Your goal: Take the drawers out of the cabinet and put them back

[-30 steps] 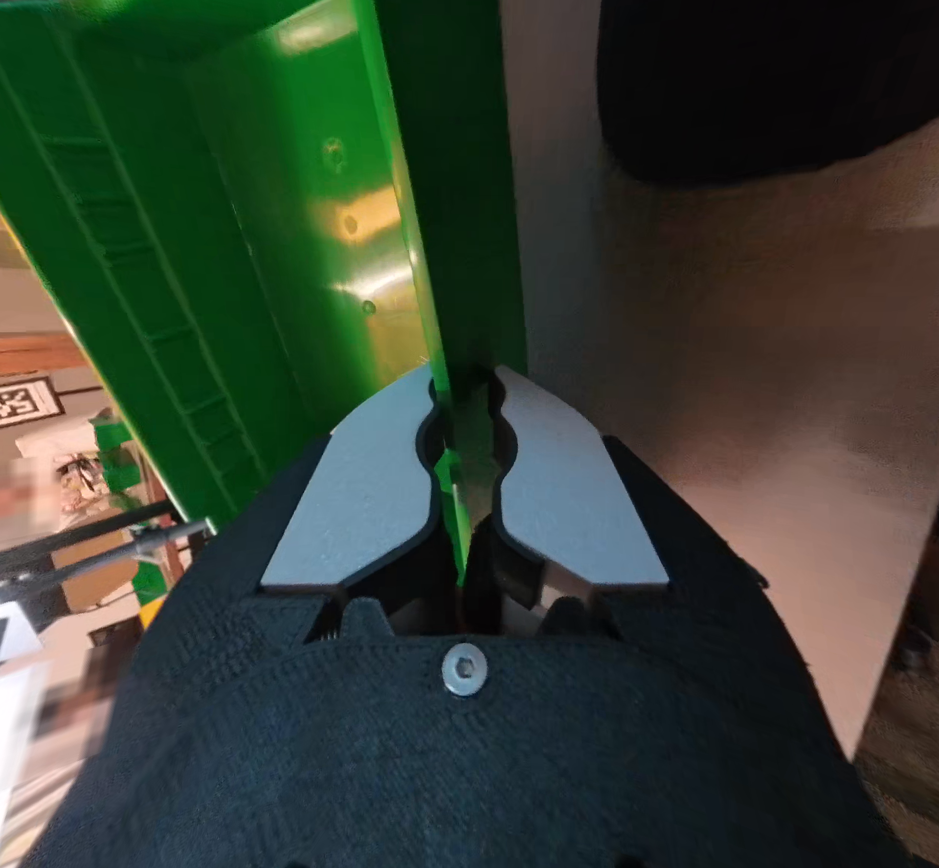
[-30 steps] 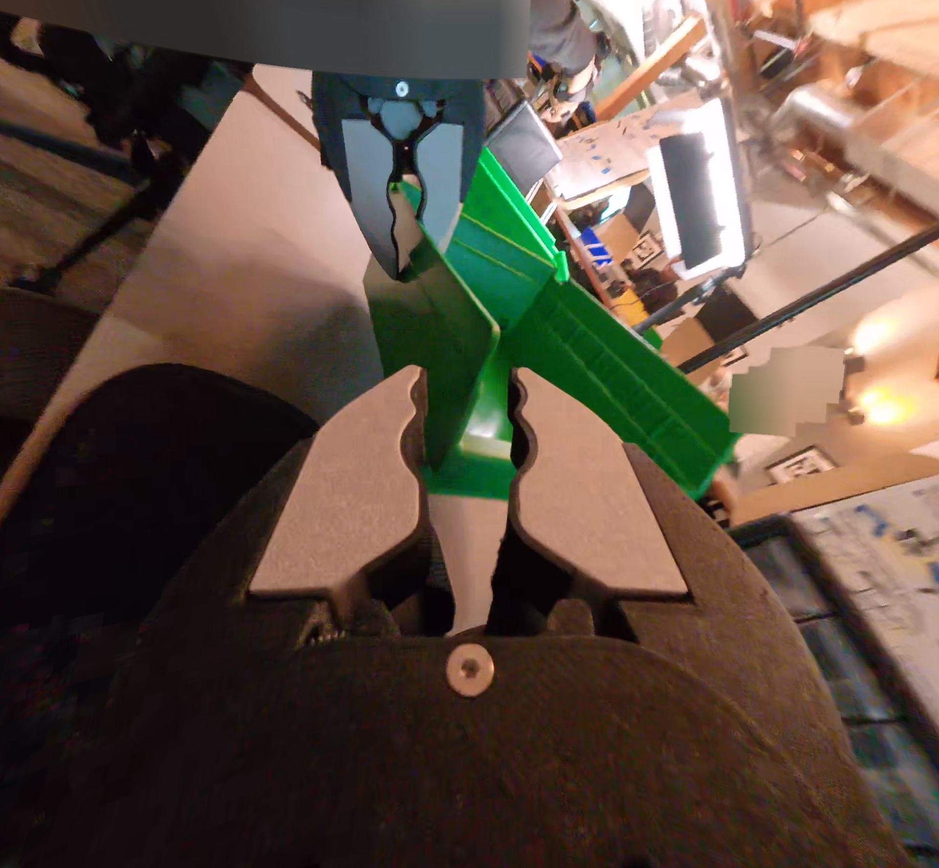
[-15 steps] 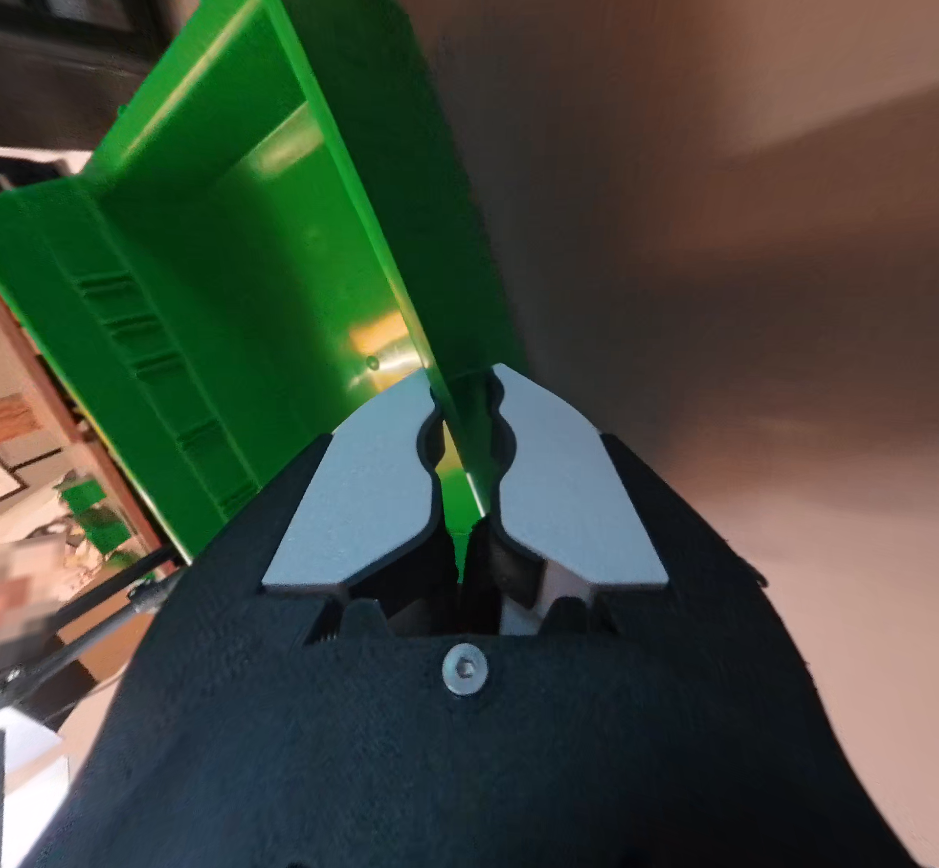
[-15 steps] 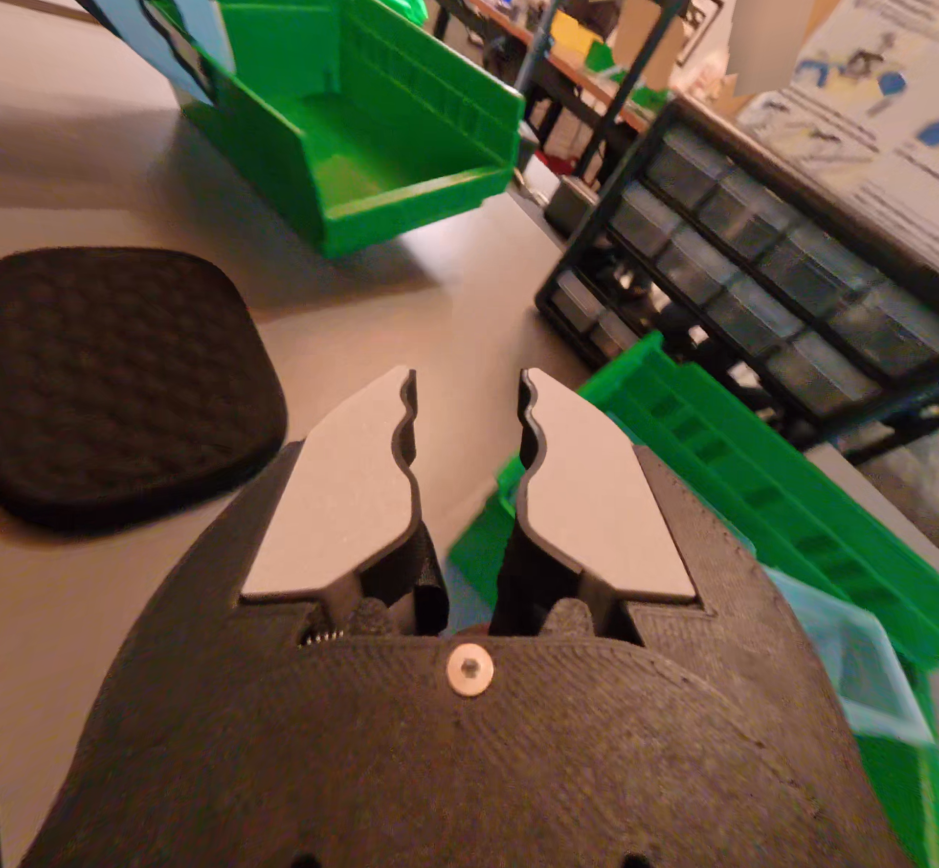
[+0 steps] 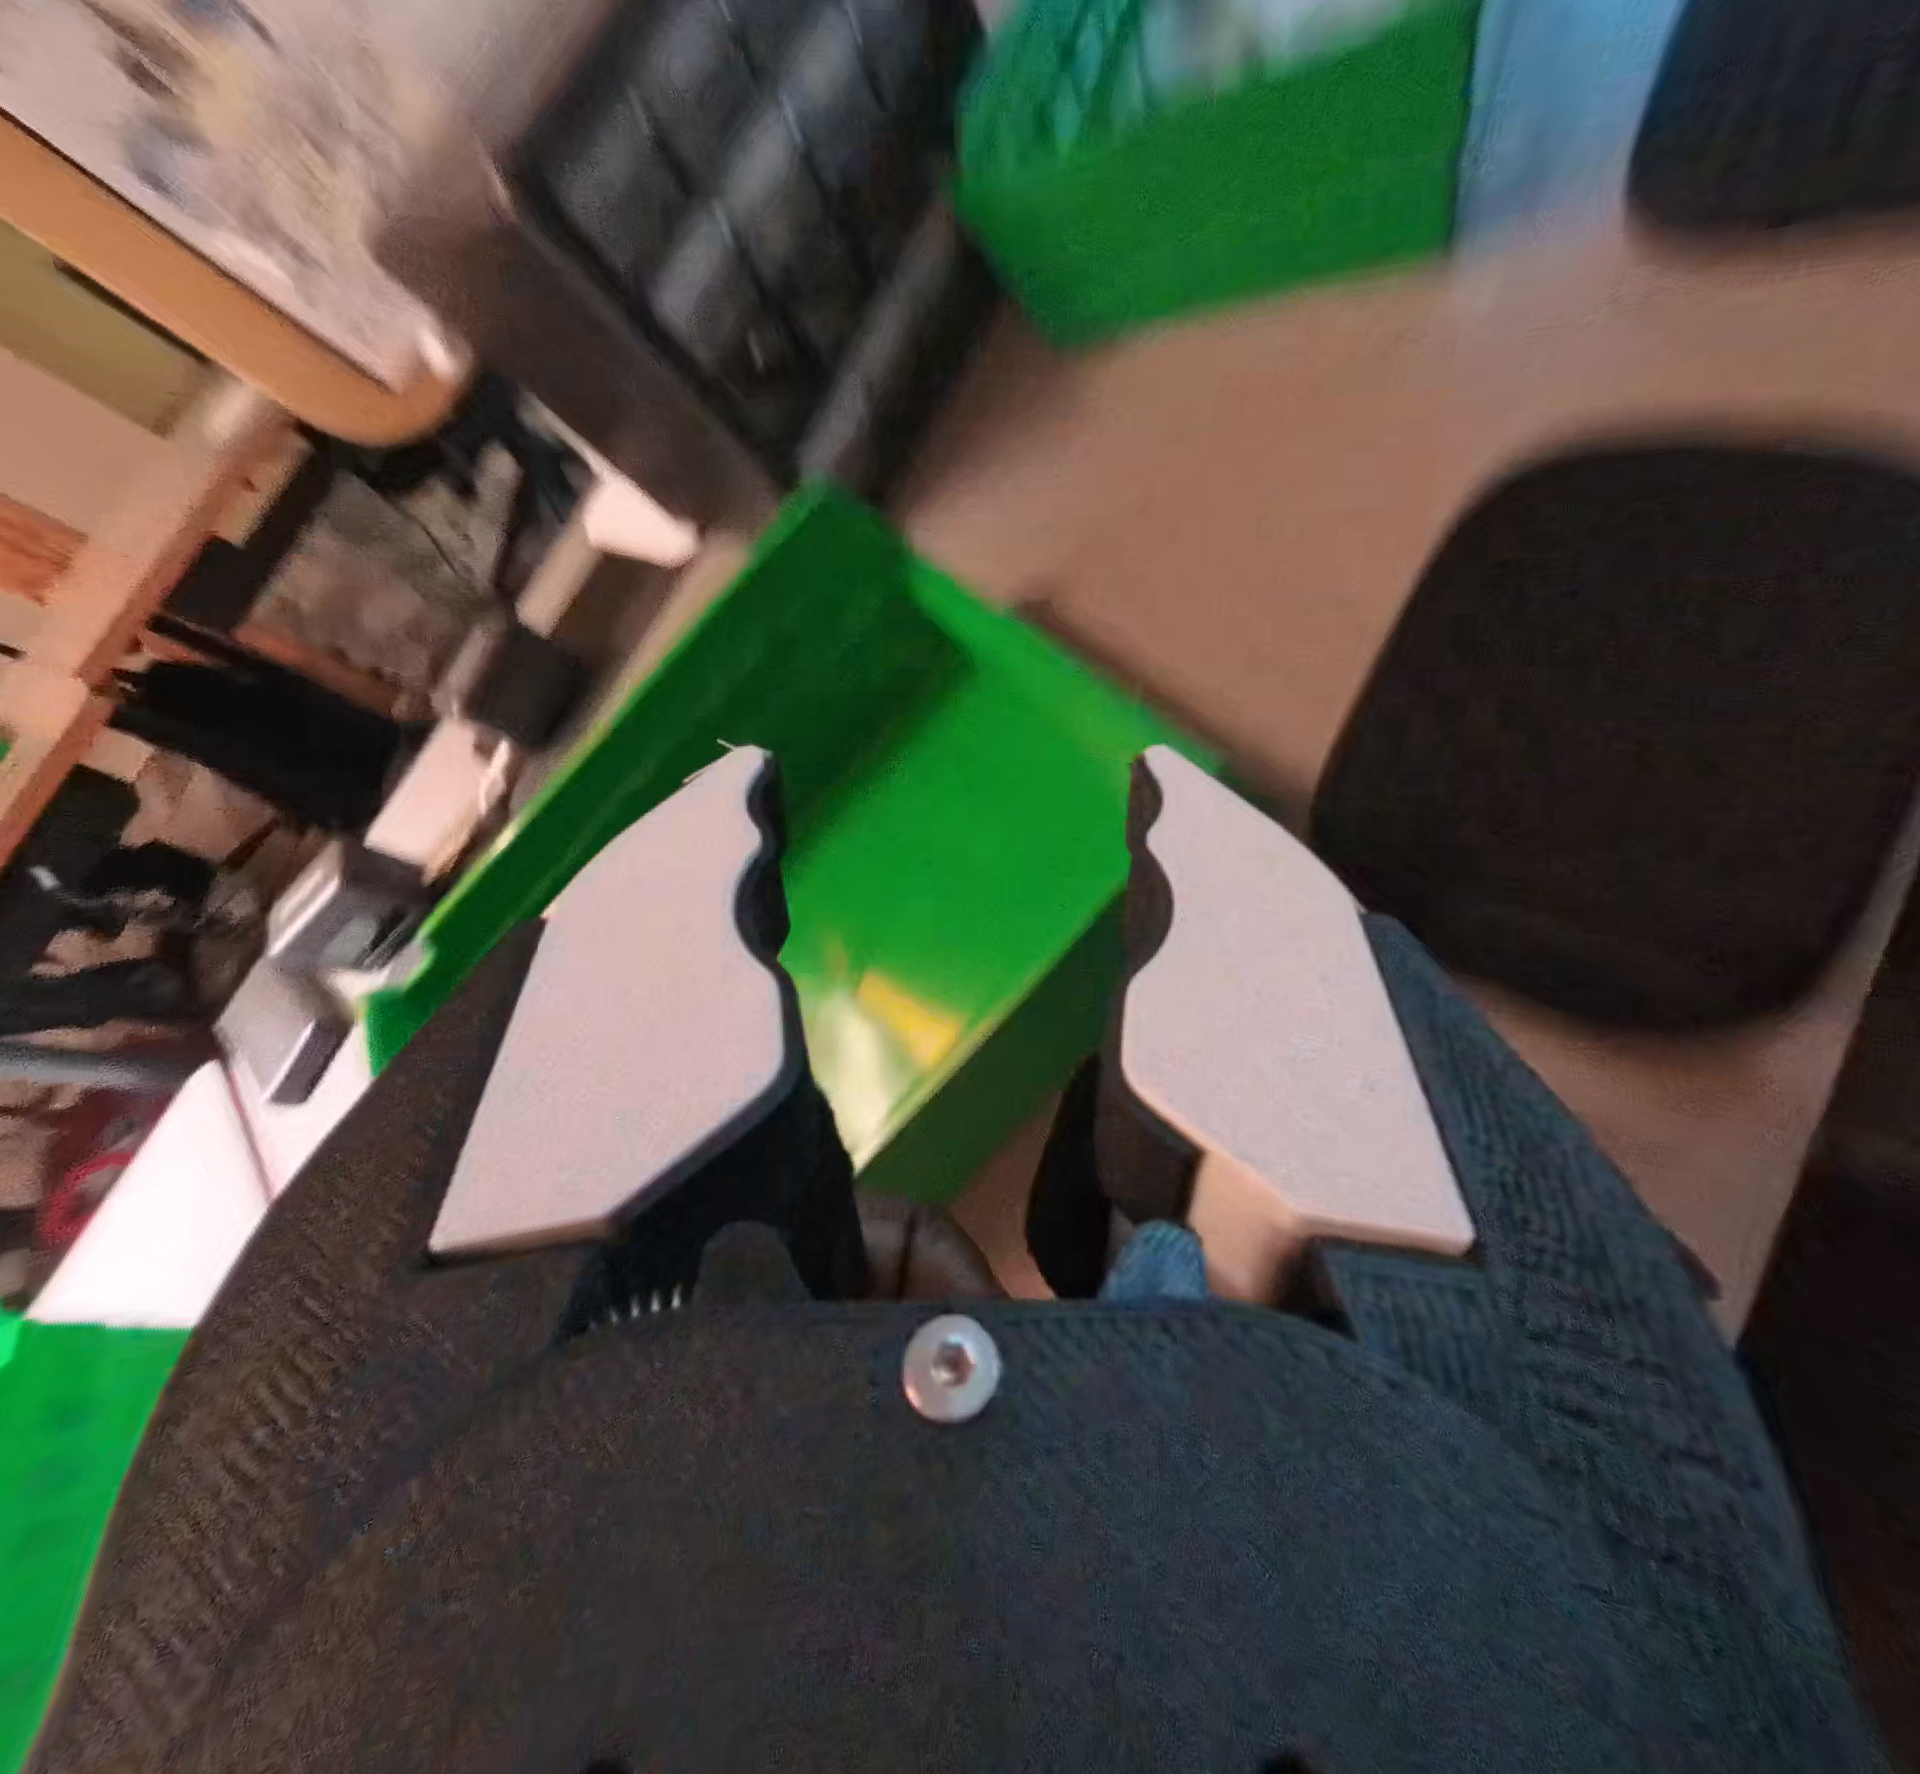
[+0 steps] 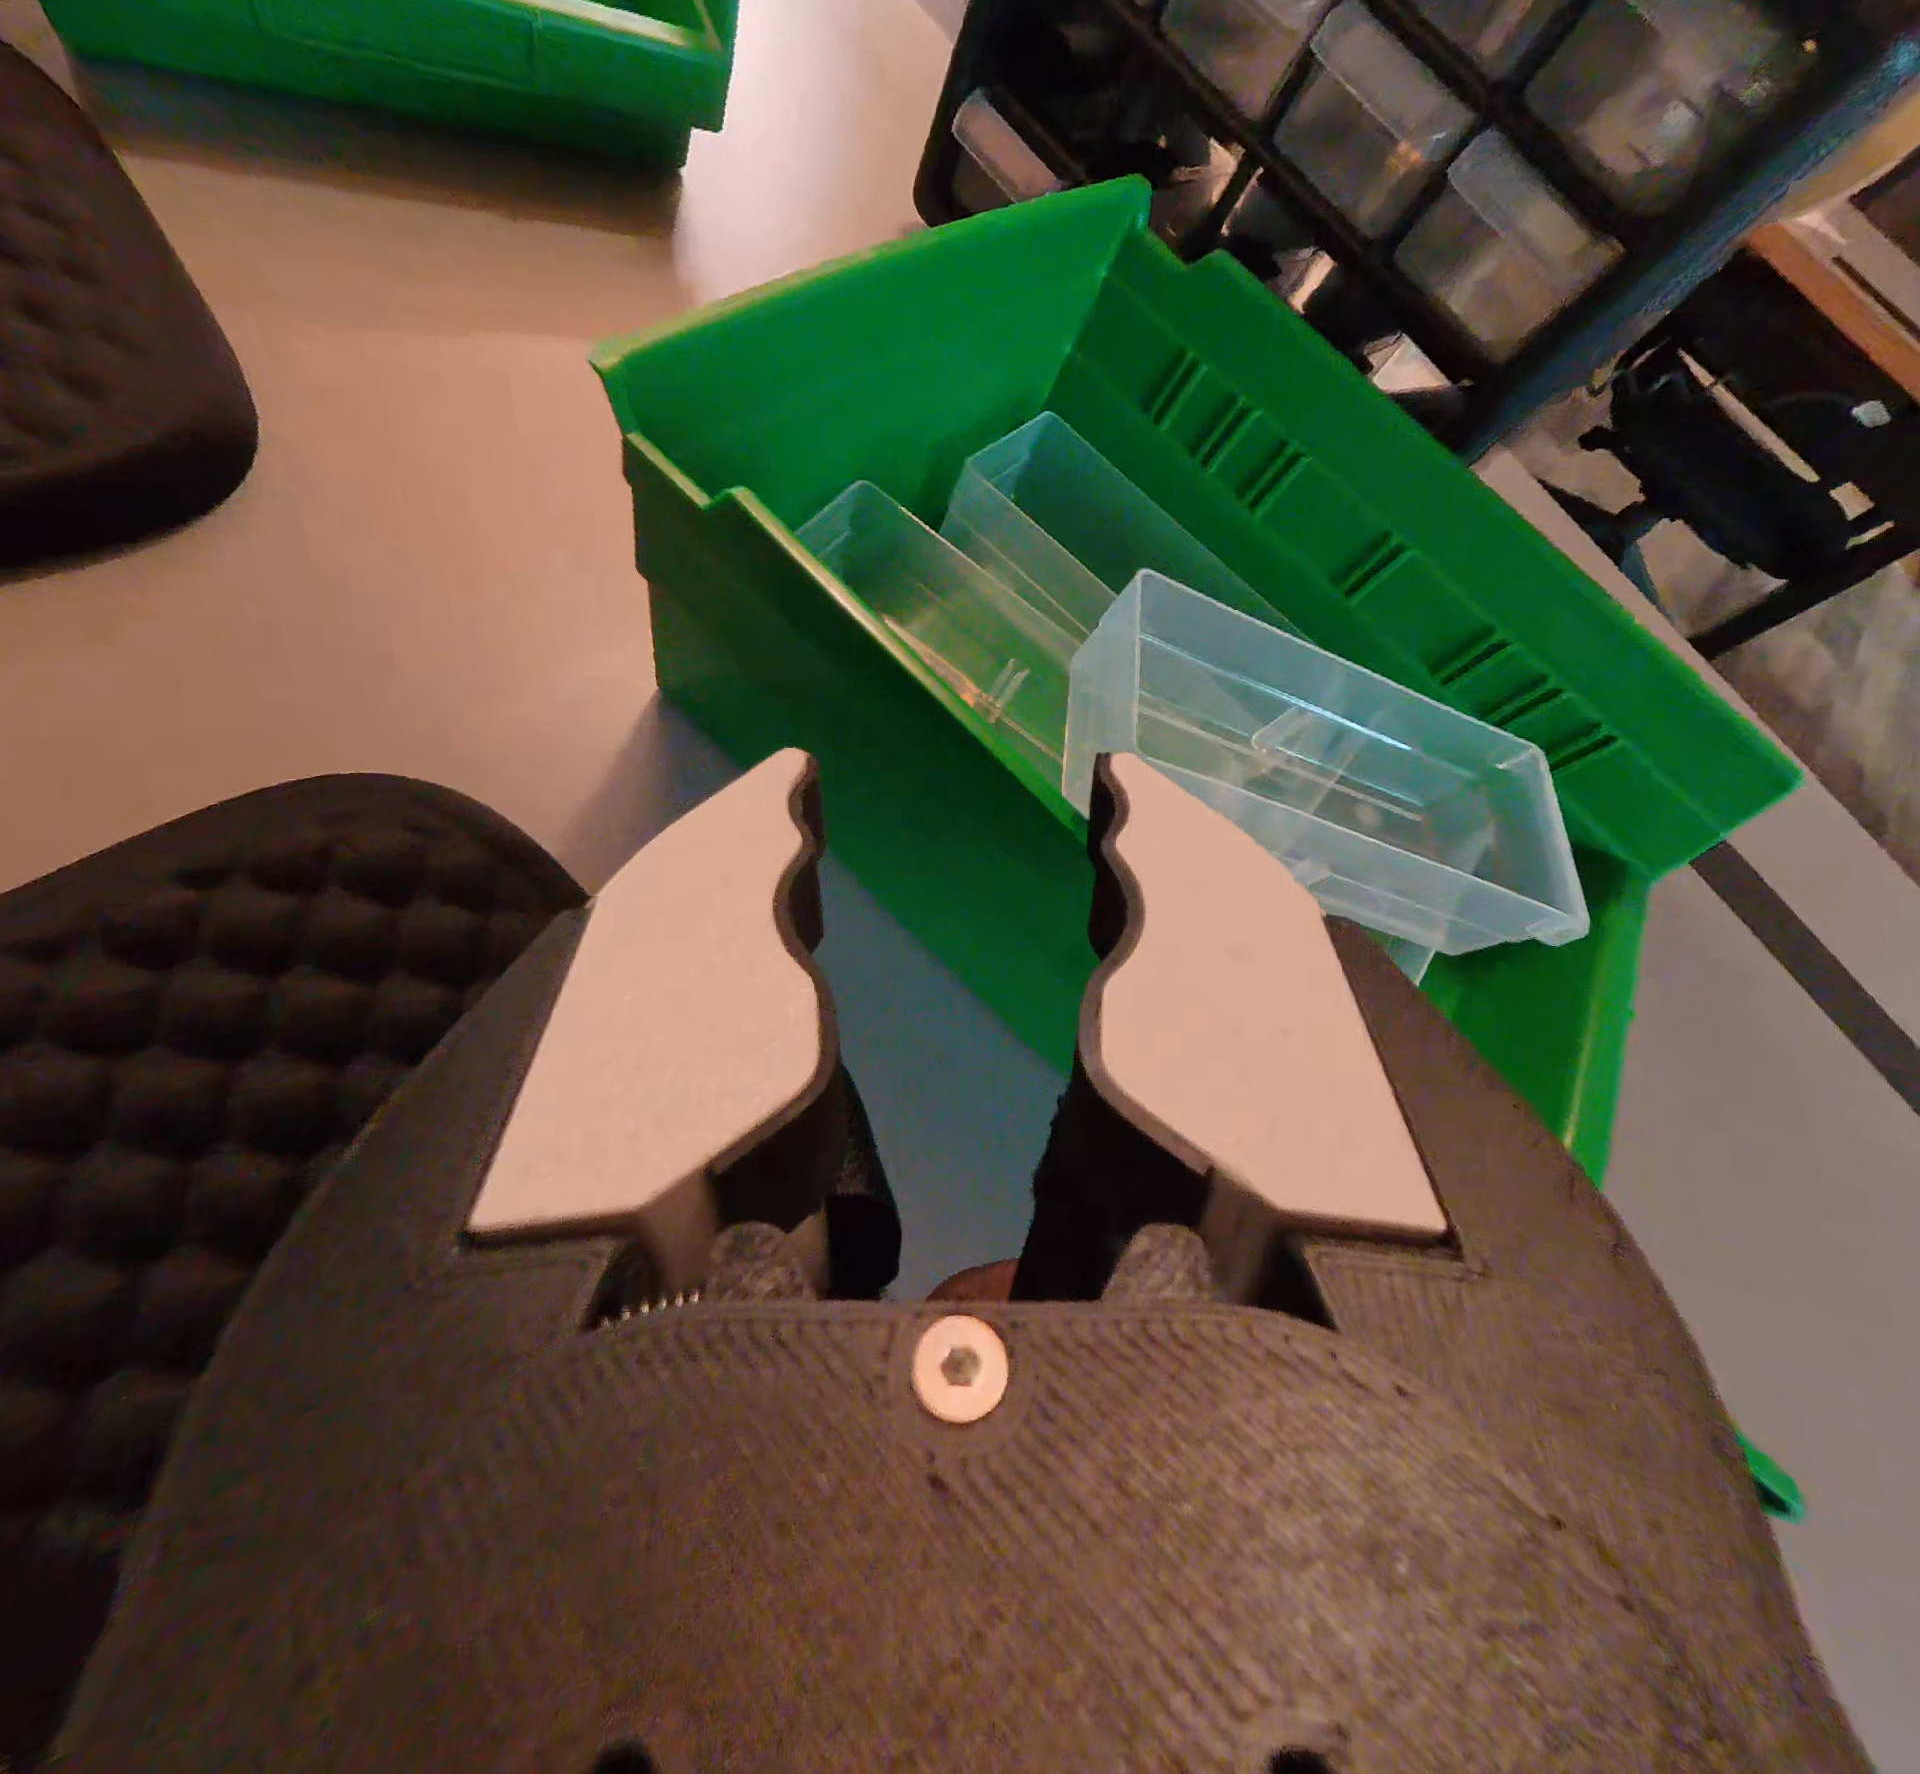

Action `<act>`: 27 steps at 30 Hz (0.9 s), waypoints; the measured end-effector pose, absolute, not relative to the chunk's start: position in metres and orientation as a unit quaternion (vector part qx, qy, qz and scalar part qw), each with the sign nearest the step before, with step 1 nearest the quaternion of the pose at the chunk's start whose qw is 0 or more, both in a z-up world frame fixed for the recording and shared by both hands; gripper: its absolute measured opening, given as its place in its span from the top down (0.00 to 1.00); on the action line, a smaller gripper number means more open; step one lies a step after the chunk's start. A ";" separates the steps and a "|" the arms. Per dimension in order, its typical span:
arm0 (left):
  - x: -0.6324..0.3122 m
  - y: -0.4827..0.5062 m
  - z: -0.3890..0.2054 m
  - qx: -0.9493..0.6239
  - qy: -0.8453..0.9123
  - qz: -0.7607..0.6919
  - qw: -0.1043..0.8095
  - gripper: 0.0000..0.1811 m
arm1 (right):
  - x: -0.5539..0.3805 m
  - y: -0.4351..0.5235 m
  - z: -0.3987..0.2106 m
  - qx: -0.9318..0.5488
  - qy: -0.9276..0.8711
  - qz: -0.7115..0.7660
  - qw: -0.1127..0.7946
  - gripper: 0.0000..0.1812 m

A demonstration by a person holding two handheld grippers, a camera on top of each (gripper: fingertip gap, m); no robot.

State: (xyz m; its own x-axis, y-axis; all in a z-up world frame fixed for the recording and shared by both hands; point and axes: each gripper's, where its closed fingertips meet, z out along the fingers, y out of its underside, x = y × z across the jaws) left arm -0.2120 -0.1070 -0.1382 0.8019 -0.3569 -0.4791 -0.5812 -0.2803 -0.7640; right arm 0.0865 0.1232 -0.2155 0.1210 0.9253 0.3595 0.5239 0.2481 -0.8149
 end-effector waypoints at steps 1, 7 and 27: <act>-0.195 -0.096 -0.133 -0.784 0.266 0.101 0.552 0.66 | 0.084 0.122 -0.216 -0.572 -0.633 0.206 0.479 0.73; -0.185 -0.062 -0.213 -0.869 0.264 0.178 0.379 0.67 | 0.078 0.125 -0.222 -0.562 -0.656 0.153 0.480 0.74; -0.212 -0.079 -0.230 -0.893 0.225 0.256 0.293 0.76 | 0.063 0.098 -0.216 -0.545 -0.667 0.156 0.484 0.87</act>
State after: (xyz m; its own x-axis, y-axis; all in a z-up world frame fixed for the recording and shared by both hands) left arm -0.2118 -0.0786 -0.2297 0.7681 -0.2511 -0.5891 -0.5514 -0.7272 -0.4089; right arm 0.0627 0.0979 -0.2161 0.0615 0.8773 0.4760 0.5760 0.3583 -0.7347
